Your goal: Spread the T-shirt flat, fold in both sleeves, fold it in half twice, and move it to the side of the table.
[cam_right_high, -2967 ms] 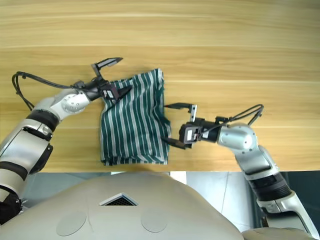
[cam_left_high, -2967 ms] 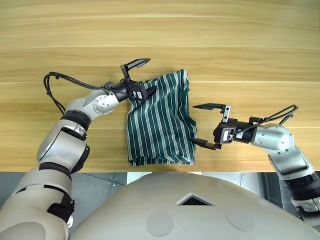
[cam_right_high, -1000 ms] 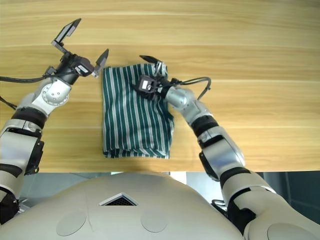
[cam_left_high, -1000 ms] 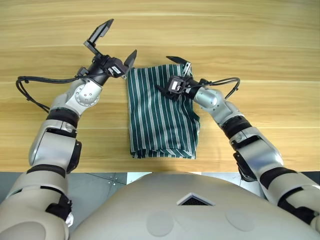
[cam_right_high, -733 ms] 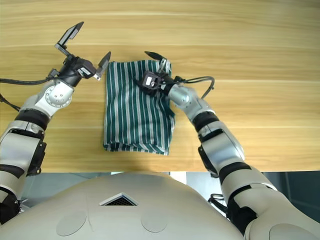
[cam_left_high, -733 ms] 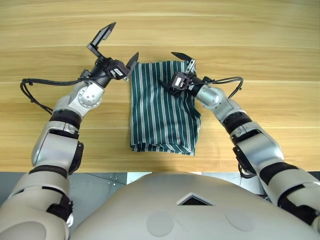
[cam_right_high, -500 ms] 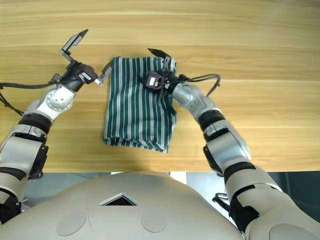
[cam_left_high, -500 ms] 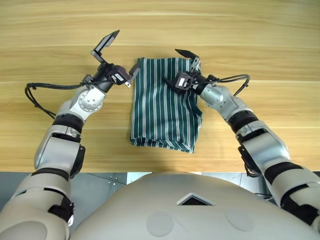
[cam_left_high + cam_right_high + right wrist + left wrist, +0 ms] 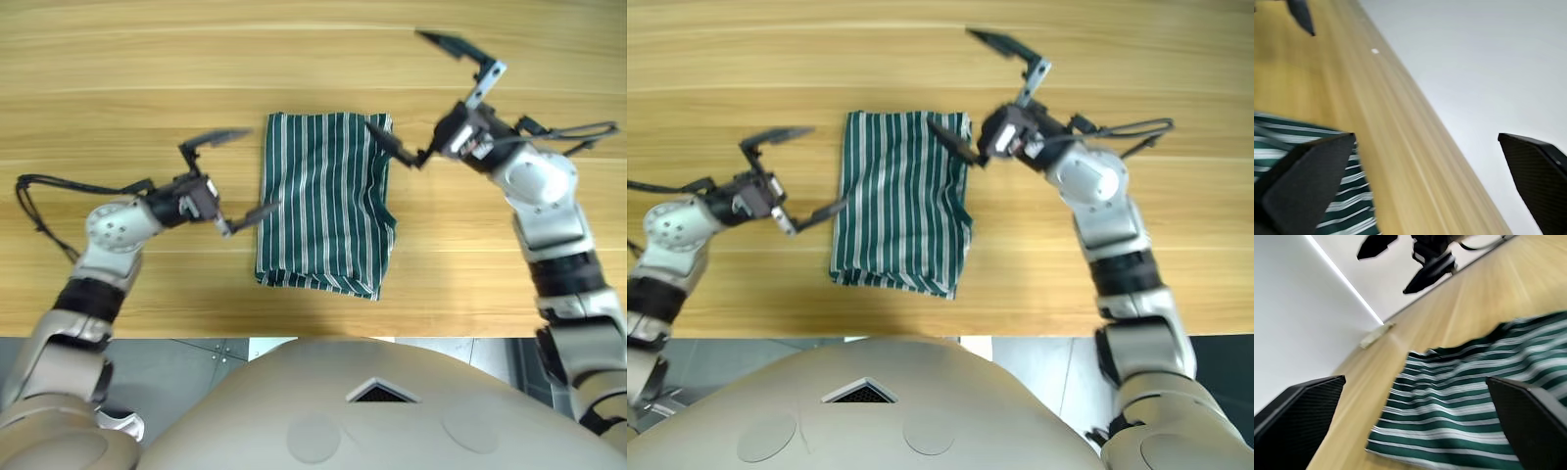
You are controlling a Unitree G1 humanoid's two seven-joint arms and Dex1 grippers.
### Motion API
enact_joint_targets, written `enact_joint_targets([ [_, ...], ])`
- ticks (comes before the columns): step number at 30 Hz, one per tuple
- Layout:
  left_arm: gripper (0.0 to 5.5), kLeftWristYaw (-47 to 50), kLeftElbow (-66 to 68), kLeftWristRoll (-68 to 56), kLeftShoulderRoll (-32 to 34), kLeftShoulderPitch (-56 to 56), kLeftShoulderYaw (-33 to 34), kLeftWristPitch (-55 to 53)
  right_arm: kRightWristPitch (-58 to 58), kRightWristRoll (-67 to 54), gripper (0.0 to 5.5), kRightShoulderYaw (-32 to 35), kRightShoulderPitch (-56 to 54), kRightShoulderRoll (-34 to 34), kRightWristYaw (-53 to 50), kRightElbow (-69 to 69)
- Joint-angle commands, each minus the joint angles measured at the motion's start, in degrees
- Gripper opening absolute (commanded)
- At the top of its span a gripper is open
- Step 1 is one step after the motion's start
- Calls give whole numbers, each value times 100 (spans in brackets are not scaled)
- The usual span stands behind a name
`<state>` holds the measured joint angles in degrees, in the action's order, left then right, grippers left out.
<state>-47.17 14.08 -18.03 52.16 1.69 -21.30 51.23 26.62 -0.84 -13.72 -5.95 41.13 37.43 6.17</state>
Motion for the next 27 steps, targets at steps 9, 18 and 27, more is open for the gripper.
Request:
enact_joint_targets([
  [9, 535, -811, -1130, 790, 1012, 1150, 585, -717, -490, 179, 540, -336, 2344, 1657, 1834, 1175],
  [18, 540, -454, -582, 2424, 6, 698, 219, -662, -739, 1091, 521, -893, 2094, 737, 1439, 845],
  [27, 520, -759, -438, 2495, 119, 795, -115, -532, -725, 1132, 420, -887, 2034, 651, 1412, 883],
])
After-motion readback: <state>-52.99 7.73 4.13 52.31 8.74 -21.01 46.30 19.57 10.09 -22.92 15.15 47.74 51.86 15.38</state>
